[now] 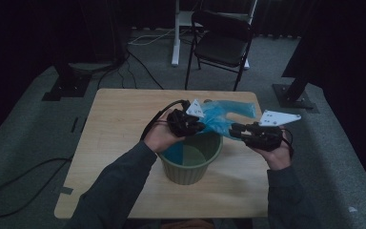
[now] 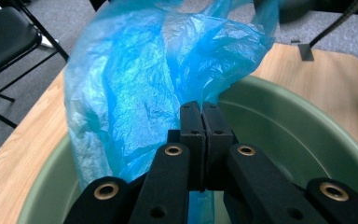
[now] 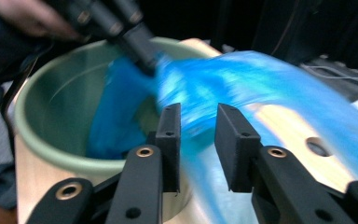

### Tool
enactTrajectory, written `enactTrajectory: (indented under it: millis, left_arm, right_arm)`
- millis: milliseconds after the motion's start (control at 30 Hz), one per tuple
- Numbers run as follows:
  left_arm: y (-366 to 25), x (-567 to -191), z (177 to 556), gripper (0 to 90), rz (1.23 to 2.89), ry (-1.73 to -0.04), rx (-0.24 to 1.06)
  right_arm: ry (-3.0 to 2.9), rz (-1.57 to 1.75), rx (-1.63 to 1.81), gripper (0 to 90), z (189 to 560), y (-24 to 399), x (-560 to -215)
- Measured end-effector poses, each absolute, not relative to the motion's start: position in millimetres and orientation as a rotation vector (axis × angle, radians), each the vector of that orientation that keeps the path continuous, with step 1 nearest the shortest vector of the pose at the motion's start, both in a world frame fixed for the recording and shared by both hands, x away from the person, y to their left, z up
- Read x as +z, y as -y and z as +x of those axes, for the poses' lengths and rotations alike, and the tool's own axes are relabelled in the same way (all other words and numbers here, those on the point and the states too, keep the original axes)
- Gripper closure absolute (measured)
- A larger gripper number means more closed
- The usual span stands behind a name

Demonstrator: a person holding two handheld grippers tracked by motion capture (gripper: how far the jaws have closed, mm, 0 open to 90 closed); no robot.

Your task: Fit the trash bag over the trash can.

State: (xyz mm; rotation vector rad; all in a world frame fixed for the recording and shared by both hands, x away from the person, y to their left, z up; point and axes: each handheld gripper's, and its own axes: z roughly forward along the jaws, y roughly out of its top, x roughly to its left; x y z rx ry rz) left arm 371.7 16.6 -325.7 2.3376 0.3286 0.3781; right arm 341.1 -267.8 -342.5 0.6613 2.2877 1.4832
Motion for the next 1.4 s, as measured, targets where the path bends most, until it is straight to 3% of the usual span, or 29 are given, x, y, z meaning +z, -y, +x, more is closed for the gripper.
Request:
enactTrajectory:
  millis: [233,367,400,533,600,1233,1400]
  left_arm:
    - [-24.6,-330.5,366.8,88.7,2.340,-0.322,0.382]
    - [-28.8,-331.5,365.1,88.7,2.326,-0.326,0.378]
    - [-29.7,-332.0,364.2,88.7,2.323,-0.326,0.379]
    - [-36.8,-334.8,359.7,88.6,2.320,-0.330,0.382]
    - [-42.2,-336.6,359.6,88.6,2.322,-0.335,0.382]
    - [-97.9,-346.5,363.2,88.5,2.302,-0.503,0.395]
    - [-103.8,-342.6,361.2,78.8,2.259,-0.496,0.397]
  right_arm:
    - [-2.305,0.728,1.401,53.7,353.0,265.0,-337.8]
    - [-2.362,0.713,1.347,52.1,358.4,254.9,-346.6]
    - [-2.375,0.712,1.334,55.2,359.8,253.5,-348.3]
    - [-2.403,0.714,1.262,84.9,363.5,247.6,-353.1]
    - [-2.394,0.743,1.259,90.0,364.2,248.8,-352.7]
    - [-2.361,0.911,1.216,90.0,357.1,281.0,-361.1]
    - [-2.360,0.907,1.227,90.0,357.6,282.1,-361.7]
